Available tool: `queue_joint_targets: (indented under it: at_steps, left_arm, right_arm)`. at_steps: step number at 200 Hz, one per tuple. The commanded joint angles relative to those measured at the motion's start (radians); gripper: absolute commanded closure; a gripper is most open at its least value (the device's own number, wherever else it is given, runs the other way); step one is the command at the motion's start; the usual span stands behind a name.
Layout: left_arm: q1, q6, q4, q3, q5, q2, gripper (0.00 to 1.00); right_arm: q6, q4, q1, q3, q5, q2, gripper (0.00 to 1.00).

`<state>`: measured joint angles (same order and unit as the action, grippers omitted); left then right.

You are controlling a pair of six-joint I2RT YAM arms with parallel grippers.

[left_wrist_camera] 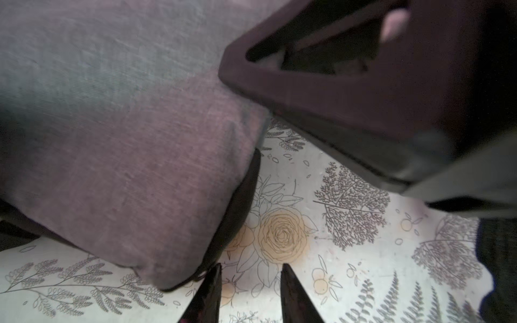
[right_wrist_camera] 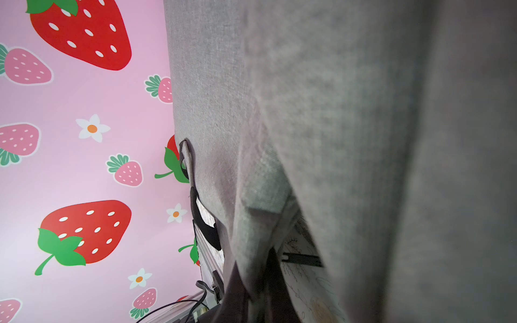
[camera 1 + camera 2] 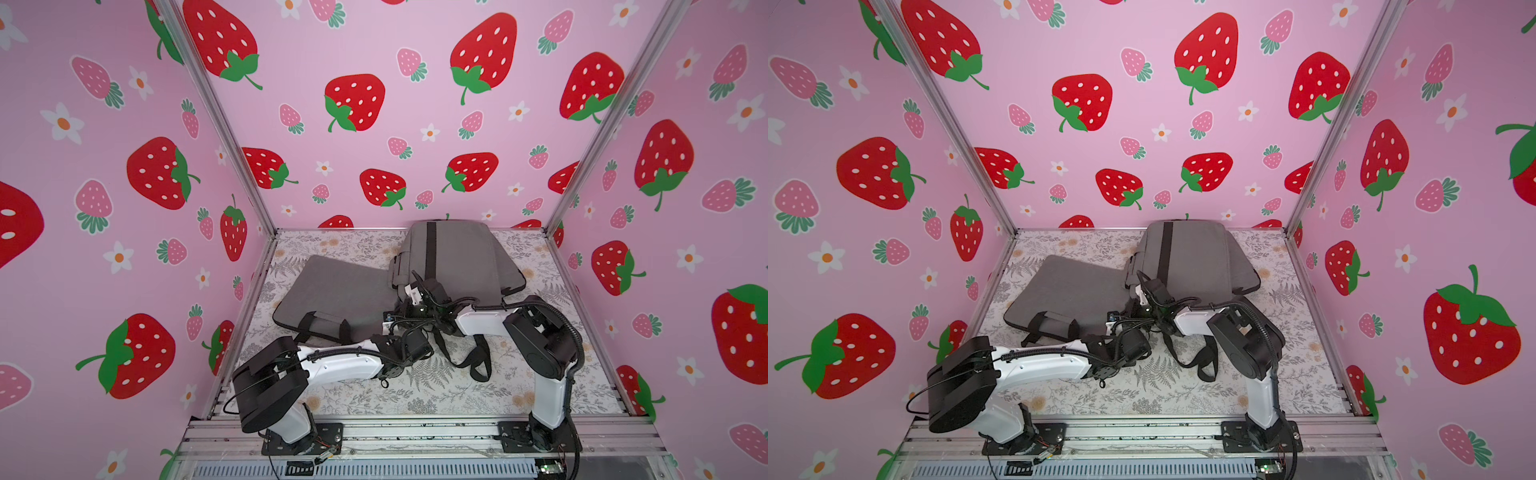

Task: Open the zippered laptop bag and take out the laptop
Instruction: Unzip the zipper on the zippered laptop bag.

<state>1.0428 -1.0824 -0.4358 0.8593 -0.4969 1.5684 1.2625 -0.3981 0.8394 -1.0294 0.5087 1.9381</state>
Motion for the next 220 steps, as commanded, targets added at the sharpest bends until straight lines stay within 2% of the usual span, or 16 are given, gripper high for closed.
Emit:
queue_joint_targets:
  at_steps: [1, 74, 94, 151, 178, 215, 220]
  left_arm:
    - [-0.028, -0.029, -0.056, 0.045, -0.062, 0.026, 0.63]
    - [-0.05, -0.105, -0.146, 0.02, -0.08, 0.024, 0.64]
    - [-0.07, -0.079, -0.102, 0.004, -0.074, 0.006, 0.64]
    - [-0.108, -0.057, -0.12, 0.014, -0.081, 0.004, 0.72]
    - [-0.127, -0.01, -0.048, -0.003, -0.051, -0.024, 0.82]
    - [-0.13, -0.008, -0.073, -0.005, -0.019, -0.05, 0.93]
    - [-0.13, -0.012, -0.075, -0.007, -0.011, -0.054, 0.99]
  right_arm:
    - [0.006, 0.041, -0.015, -0.004, 0.017, -0.017, 1.0]
    - [0.006, 0.034, -0.027, 0.014, 0.02, -0.013, 1.0]
    - [0.006, 0.03, -0.027, 0.016, 0.025, -0.011, 1.0]
    - [0.012, 0.013, -0.033, 0.025, 0.033, -0.009, 1.0]
    - [0.018, 0.008, -0.033, 0.031, 0.036, -0.007, 1.0]
    - [0.012, 0.008, -0.041, 0.031, 0.029, -0.003, 1.0]
    - [0.011, 0.01, -0.042, 0.031, 0.03, -0.003, 1.0]
